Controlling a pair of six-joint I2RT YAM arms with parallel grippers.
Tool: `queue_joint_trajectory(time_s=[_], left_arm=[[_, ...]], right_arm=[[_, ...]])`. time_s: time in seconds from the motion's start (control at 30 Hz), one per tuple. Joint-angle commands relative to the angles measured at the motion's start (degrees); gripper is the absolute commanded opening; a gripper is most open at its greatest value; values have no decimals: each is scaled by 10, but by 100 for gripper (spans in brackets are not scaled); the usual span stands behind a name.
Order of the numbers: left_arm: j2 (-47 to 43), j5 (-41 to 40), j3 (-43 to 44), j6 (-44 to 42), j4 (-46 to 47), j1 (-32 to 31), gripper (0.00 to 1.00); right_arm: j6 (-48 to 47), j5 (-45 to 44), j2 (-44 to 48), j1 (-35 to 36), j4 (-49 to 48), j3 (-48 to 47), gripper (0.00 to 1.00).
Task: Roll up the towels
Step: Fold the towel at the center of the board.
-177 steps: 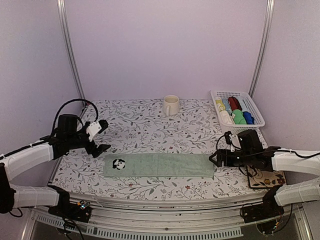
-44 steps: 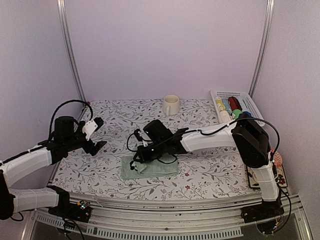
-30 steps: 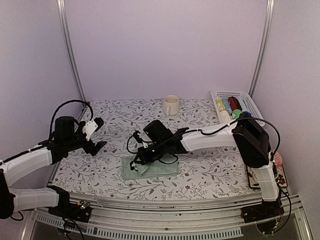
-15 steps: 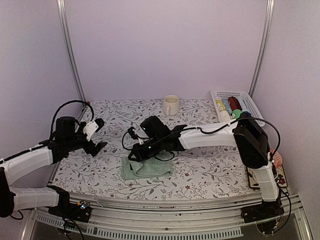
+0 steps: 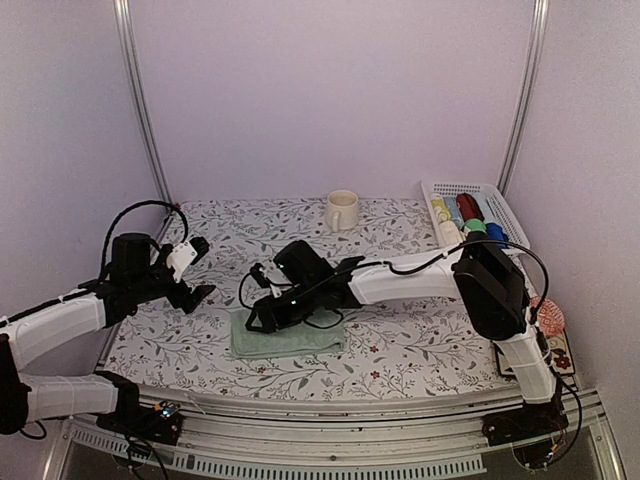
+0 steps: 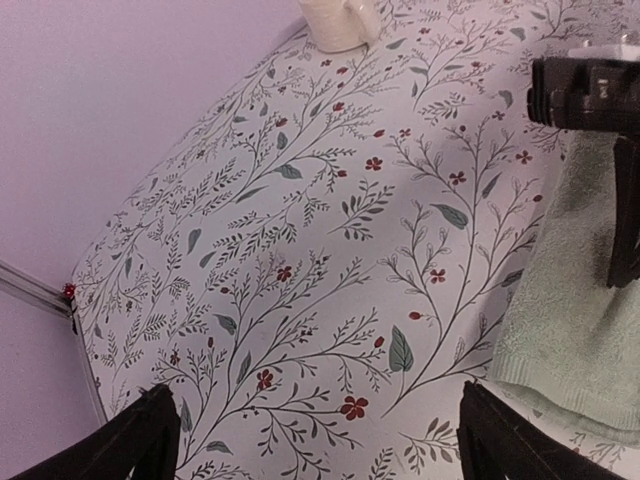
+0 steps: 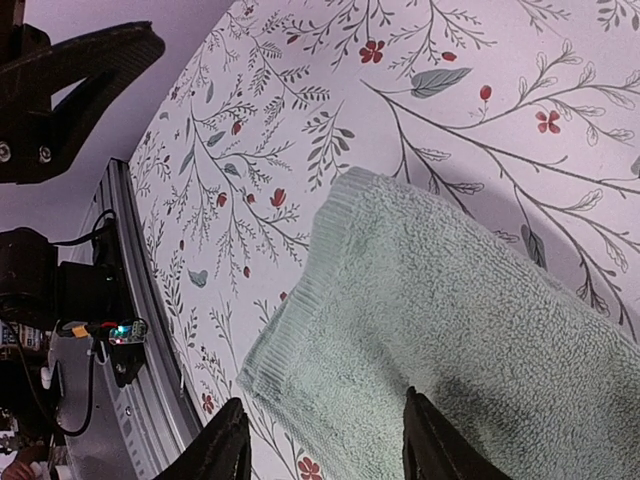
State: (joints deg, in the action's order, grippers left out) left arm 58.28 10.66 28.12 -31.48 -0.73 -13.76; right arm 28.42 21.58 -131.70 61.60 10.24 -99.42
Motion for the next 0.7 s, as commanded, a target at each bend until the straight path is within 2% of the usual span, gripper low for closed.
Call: queue_joint_trajectory(time_s=[0.0, 0.17, 0.33, 0.67], left_arm=[[5, 36, 0, -2, -3, 6, 97], [25, 63, 12, -4, -24, 7, 97], [62, 99, 36, -3, -53, 7, 97], [151, 167, 98, -1, -111, 21, 97]], right_arm=[[-11, -17, 53, 3, -1, 23, 52], [-26, -113, 157, 0, 22, 114, 56], [0, -237, 249, -13, 41, 241, 62], [6, -335, 300, 9, 50, 359, 75]])
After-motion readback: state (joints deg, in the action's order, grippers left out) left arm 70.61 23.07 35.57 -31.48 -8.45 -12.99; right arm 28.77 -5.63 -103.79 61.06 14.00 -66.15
